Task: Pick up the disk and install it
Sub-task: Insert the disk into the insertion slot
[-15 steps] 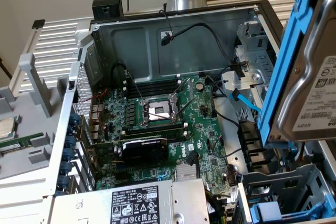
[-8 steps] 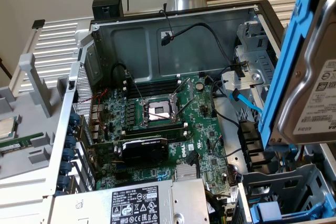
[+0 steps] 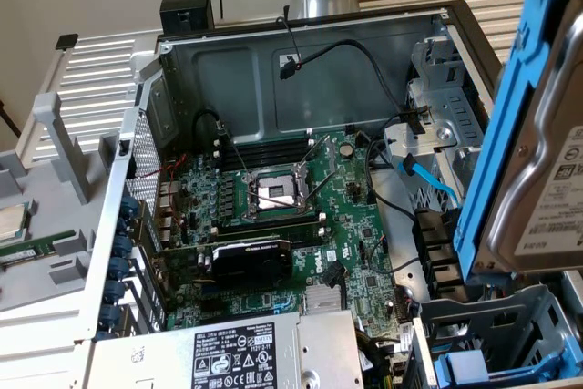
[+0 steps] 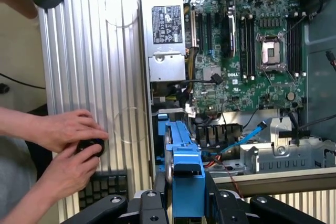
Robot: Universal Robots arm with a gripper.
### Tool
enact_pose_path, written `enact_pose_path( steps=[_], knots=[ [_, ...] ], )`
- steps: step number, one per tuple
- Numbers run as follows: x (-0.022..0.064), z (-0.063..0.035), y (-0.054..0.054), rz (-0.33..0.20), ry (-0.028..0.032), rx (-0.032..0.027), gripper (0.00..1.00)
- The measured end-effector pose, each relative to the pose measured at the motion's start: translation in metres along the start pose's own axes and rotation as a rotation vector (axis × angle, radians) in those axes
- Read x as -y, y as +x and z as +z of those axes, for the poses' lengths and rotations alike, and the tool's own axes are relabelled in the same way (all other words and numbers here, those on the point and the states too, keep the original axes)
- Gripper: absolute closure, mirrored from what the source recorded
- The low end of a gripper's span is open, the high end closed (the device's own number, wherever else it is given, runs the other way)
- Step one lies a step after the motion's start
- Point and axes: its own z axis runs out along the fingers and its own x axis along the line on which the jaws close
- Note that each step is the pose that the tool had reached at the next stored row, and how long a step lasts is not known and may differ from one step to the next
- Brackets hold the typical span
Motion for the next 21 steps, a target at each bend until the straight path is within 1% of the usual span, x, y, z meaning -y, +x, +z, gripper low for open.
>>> enact_pose_path(
  steps=[7,16,21],
  knots=[
    [0.0005,0.0126,0.001,0.0,0.0,0.0,0.64],
    [0.004,0.0291,0.003,0.001,-0.0001,0.0002,0.64],
    [0.0046,0.0365,0.004,0.001,-0.0022,-0.0001,0.64]
  ],
)
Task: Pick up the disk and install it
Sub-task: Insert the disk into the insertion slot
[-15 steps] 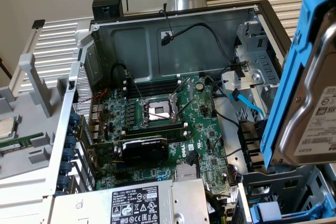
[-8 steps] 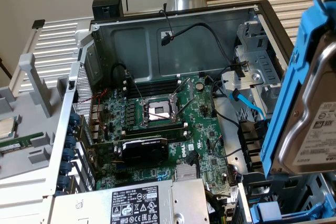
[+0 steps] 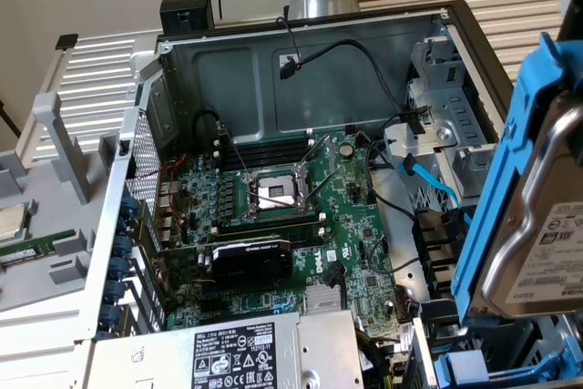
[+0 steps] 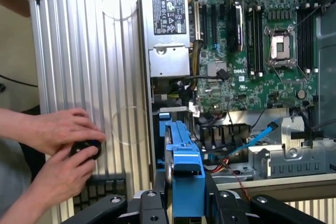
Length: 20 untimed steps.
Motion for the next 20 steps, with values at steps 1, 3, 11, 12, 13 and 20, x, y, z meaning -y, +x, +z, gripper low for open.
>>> enact_pose_path(
  steps=[1,3,11,12,13,20],
  knots=[
    [0.0,0.0015,0.0,0.0,-0.0007,-0.0001,0.64],
    [-0.0002,0.0047,0.0,0.0,-0.0021,-0.0003,0.64],
    [-0.0002,0.0177,0.001,0.001,-0.0125,-0.001,0.64],
    [-0.0002,0.0191,0.001,0.001,-0.0135,-0.001,0.64],
    [-0.0002,0.0203,0.001,0.001,-0.0145,-0.001,0.64],
    [-0.0007,0.023,-0.006,0.001,-0.02,-0.0018,0.64]
  ],
)
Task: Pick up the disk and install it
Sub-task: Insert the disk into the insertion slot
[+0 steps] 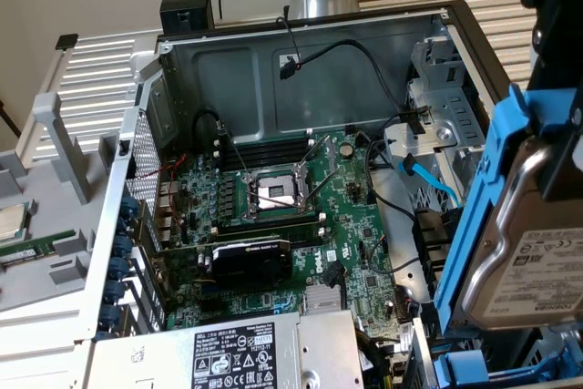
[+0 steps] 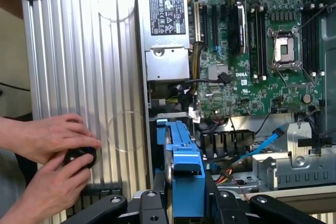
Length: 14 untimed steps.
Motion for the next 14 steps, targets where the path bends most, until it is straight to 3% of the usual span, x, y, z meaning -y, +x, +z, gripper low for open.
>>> enact_pose_path(
  steps=[14],
  knots=[
    [0.0026,0.0073,-0.0024,0.0,-0.0044,-0.0003,0.64]
  ],
)
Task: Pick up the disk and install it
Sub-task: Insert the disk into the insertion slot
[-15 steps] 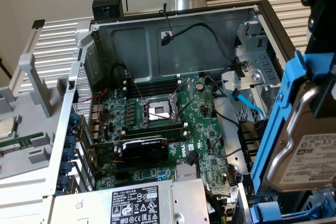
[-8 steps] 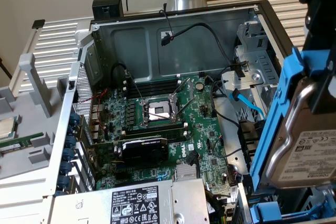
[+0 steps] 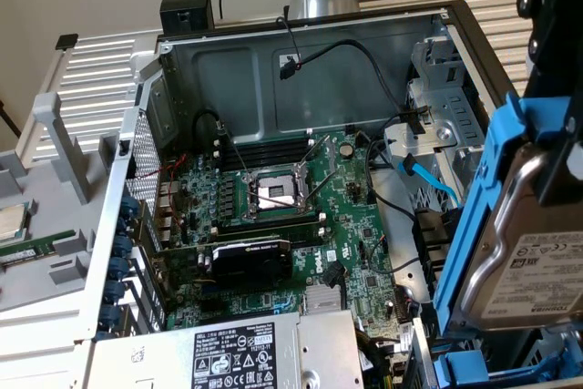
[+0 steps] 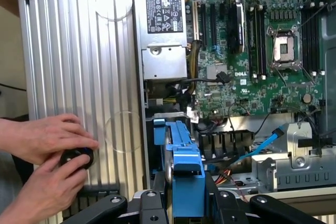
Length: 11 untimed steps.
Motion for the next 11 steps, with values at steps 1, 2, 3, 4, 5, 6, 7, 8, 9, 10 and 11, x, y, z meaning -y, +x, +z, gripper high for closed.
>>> enact_pose_path(
  steps=[1,2,3,4,5,6,7,8,9,10,11],
  knots=[
    [0.0,0.0004,-0.0011,0.0,-0.0002,0.0,0.64],
    [-0.0002,0.001,-0.0026,0.0,-0.0002,0.0001,0.64],
    [-0.0003,0.0015,-0.0043,0.0,-0.0002,0.0,0.64],
    [-0.0004,0.0018,-0.0055,0.0,-0.0003,0.0,0.64],
    [-0.0005,0.0021,-0.0067,0.0,-0.0003,0.0,0.64],
    [-0.0006,0.0023,-0.0074,0.0,-0.0003,-0.0001,0.64],
    [-0.0005,0.0027,-0.0075,0.0,-0.0005,-0.0001,0.64],
    [-0.0004,0.0031,-0.0075,0.0,-0.0006,-0.0001,0.64],
    [-0.0003,0.0035,-0.0075,0.0,-0.0007,-0.0007,0.64],
    [-0.0002,0.0037,-0.0077,-0.001,-0.0009,-0.0013,0.64],
    [-0.0001,0.0041,-0.0082,-0.002,-0.001,-0.0015,0.64]
  ],
)
